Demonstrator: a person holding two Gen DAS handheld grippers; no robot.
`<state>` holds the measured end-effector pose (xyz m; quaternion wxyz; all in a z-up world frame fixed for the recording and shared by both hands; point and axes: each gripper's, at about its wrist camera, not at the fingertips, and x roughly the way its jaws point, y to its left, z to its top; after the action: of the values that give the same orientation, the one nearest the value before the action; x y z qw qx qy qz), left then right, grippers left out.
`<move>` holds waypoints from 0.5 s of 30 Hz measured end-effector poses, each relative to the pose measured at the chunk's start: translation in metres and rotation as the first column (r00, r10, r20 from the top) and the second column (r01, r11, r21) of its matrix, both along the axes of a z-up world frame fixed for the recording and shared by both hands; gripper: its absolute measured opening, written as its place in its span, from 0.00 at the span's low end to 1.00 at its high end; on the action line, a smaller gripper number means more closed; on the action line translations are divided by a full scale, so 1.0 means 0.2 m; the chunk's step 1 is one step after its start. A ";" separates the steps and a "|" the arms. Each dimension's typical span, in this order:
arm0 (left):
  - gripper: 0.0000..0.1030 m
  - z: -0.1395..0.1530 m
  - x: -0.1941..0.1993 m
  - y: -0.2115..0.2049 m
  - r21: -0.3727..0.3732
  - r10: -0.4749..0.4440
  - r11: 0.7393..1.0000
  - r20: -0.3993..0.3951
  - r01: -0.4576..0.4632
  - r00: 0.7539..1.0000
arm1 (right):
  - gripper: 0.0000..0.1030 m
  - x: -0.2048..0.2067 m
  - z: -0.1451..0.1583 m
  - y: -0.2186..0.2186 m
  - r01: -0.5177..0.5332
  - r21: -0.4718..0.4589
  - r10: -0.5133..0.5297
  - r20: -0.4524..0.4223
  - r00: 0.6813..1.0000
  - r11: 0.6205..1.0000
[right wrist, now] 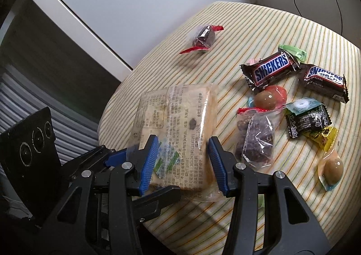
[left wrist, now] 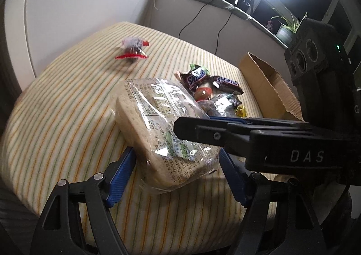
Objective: Organize snacks
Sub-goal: 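Lift the cracker pack with the right tool and lower it into the box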
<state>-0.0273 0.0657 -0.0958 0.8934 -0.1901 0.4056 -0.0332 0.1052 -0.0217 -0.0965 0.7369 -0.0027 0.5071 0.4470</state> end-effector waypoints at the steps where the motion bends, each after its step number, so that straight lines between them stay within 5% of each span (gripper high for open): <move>1: 0.73 0.01 0.00 0.00 0.005 0.001 1.000 0.004 -0.001 1.000 | 0.48 0.00 0.01 0.00 0.000 0.006 0.000 -0.001 1.000 1.000; 15: 0.73 0.17 0.11 -0.13 0.065 -0.062 0.996 0.095 0.056 0.994 | 0.48 0.00 0.20 -0.19 0.055 0.049 -0.059 0.086 0.995 0.997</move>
<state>-0.0058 0.0387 -0.0614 0.9163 -0.1484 0.3679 -0.0560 0.1043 -0.0593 -0.0558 0.7707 0.0097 0.4637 0.4369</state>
